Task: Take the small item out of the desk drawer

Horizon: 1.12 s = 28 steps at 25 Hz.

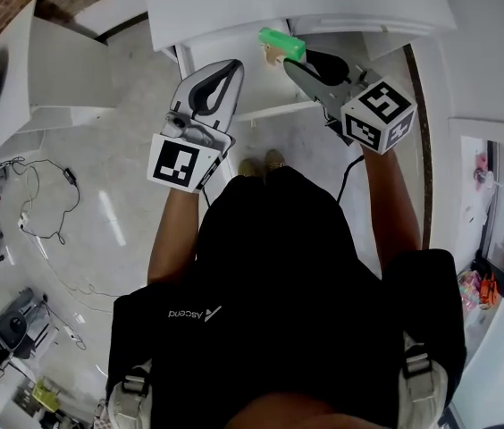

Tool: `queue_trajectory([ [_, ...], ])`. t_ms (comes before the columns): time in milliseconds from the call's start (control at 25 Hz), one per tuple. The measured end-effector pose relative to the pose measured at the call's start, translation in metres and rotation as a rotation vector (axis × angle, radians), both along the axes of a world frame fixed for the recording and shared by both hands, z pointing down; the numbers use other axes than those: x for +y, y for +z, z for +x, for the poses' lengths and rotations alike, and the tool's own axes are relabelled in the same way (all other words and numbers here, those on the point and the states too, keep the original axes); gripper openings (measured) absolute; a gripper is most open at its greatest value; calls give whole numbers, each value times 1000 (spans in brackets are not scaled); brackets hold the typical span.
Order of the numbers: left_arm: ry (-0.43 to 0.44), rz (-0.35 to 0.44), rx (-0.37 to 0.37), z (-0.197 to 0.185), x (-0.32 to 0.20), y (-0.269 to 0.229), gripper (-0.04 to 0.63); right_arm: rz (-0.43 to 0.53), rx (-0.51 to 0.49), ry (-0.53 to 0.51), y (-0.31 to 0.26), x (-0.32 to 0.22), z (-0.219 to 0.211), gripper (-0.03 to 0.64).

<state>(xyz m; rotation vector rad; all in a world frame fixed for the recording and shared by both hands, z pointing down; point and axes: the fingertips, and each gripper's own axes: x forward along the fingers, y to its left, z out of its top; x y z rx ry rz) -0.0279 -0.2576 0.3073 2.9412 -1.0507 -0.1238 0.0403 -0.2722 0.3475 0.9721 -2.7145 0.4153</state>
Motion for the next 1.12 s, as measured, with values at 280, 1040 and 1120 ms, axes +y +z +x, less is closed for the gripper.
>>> queue_trajectory([
  [280,44,57,26,18,18,-27,-2,126,-95,15,-54,33,11,97],
  [1040,77,116,-4,36,54,-51,-2,221,-220,46,-91,77,35,95],
  [1120,72,120,-2,36,54,-53,-2,222,-225,40,-93,78,34,95],
])
